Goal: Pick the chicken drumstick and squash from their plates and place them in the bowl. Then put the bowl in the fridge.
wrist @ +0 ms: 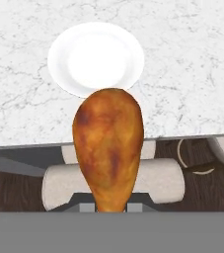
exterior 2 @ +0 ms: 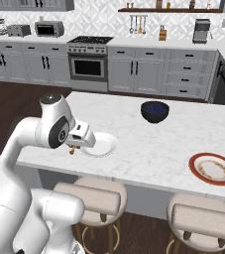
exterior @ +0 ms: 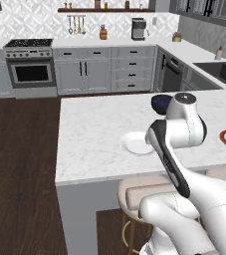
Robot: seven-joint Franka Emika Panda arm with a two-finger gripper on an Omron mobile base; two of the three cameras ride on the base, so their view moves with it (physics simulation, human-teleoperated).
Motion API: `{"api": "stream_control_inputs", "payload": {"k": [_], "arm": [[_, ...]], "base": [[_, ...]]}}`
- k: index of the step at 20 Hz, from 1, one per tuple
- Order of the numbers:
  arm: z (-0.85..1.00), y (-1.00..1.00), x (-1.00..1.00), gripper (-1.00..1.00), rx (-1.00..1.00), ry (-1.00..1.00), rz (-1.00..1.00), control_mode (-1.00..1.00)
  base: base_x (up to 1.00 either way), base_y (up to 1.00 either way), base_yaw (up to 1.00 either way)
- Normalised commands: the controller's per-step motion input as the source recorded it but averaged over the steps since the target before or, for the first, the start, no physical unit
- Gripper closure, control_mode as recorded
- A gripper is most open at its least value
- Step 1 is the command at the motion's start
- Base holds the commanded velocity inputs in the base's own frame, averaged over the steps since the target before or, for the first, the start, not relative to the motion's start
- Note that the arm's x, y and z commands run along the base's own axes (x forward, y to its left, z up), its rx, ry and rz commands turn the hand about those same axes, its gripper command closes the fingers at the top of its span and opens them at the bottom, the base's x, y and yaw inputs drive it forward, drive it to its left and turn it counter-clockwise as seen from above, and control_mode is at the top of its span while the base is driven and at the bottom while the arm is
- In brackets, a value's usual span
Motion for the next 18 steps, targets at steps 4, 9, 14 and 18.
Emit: {"api": "stream_control_inputs", "payload": {"k": [4, 9, 14, 18], "arm": [[0.00, 0.00, 0.00, 1.00, 0.00, 0.00, 0.00, -1.00], [0.00, 0.00, 0.00, 1.00, 0.00, 0.00, 0.00, 1.00], [0.00, 0.00, 0.00, 1.00, 0.00, 0.00, 0.00, 1.00], [0.00, 0.00, 0.00, 1.00, 0.00, 0.00, 0.00, 1.00]], "base": [[0.00, 0.00, 0.00], [0.00, -0.30, 0.00], [-0.02, -0.84, 0.00], [-0.11, -0.95, -0.06]]}}
